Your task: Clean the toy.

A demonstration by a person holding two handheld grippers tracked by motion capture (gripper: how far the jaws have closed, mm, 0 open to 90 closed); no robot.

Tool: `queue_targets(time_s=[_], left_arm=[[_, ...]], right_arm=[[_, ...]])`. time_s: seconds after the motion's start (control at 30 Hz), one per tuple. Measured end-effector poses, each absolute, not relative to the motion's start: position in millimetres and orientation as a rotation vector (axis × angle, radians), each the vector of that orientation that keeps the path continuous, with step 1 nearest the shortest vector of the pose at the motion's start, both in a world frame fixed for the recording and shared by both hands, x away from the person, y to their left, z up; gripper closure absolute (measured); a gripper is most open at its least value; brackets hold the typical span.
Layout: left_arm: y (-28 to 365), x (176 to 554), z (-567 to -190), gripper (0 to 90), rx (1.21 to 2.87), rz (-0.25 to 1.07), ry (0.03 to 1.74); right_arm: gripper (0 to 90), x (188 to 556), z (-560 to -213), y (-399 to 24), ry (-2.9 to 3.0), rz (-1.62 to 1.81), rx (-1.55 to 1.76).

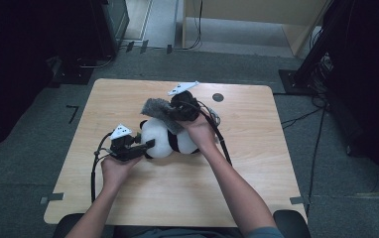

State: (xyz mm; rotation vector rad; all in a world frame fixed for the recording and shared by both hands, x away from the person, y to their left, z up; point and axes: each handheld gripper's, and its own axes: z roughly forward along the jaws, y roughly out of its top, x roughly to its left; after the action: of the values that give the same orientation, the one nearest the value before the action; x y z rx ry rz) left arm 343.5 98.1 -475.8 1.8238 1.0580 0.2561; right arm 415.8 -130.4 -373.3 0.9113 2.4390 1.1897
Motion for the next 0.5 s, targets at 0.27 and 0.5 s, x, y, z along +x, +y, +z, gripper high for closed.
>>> queue_targets(time_s=[0.27, 0.5], left_arm=[[97, 343, -475, 50.4, 1.835, 0.270, 1.061], [97, 344, -475, 52.0, 1.838, 0.267, 1.069]], right_arm=[[64.5, 421, -394, -122, 2.512, 1.149, 0.866], [73.5, 425, -394, -121, 2.520, 1.162, 0.963]])
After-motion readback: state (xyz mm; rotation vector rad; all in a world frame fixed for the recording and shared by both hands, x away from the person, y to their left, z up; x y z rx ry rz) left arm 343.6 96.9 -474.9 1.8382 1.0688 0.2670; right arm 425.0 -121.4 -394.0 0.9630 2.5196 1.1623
